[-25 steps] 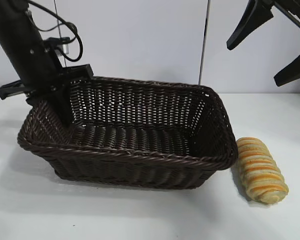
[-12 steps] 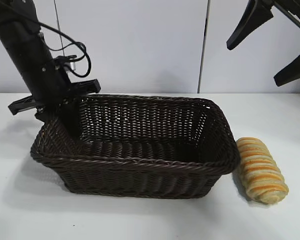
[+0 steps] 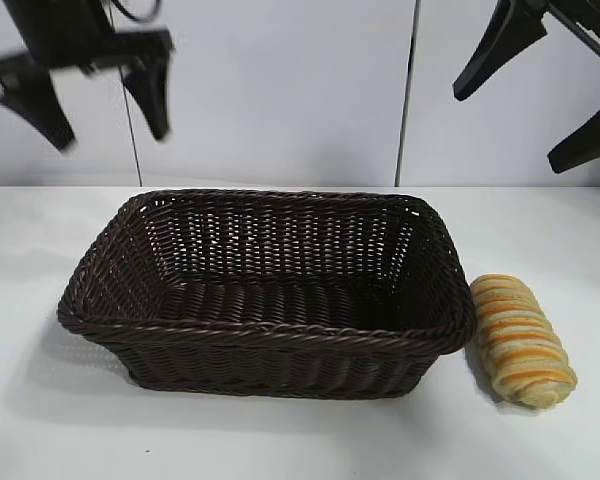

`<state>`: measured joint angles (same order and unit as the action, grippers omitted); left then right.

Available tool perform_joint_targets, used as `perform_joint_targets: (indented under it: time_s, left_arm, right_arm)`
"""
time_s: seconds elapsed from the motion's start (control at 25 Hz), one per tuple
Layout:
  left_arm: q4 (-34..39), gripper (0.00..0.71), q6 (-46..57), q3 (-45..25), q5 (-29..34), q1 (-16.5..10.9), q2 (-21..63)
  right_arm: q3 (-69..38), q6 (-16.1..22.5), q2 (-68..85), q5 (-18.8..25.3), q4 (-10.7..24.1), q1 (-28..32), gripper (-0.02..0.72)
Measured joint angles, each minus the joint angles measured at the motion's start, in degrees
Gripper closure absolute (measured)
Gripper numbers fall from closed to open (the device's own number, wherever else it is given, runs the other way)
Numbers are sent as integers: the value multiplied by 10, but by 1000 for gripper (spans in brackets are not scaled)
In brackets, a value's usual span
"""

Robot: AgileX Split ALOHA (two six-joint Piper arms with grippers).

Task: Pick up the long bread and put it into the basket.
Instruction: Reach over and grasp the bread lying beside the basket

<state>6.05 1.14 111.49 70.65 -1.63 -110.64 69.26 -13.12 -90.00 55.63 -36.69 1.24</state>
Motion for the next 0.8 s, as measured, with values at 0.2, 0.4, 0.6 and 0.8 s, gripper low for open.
perform_joint_targets:
  time_s: [0.2,0.4,0.6,0.8]
  left_arm:
    - [-24,16,-46,0,3,-124,23]
    - [-125,17,-95,-4,9,-197,90]
    - [-163,17,-125,-6,14,-201,224]
    - [-166,17,-128,-6,18,-179,374]
  right_arm:
    - [0,0,0,0,-1,0,9]
    - [0,0,0,0,1,0,9]
    - [0,0,0,0,4,0,9]
    - [0,0,0,0,4,0,9]
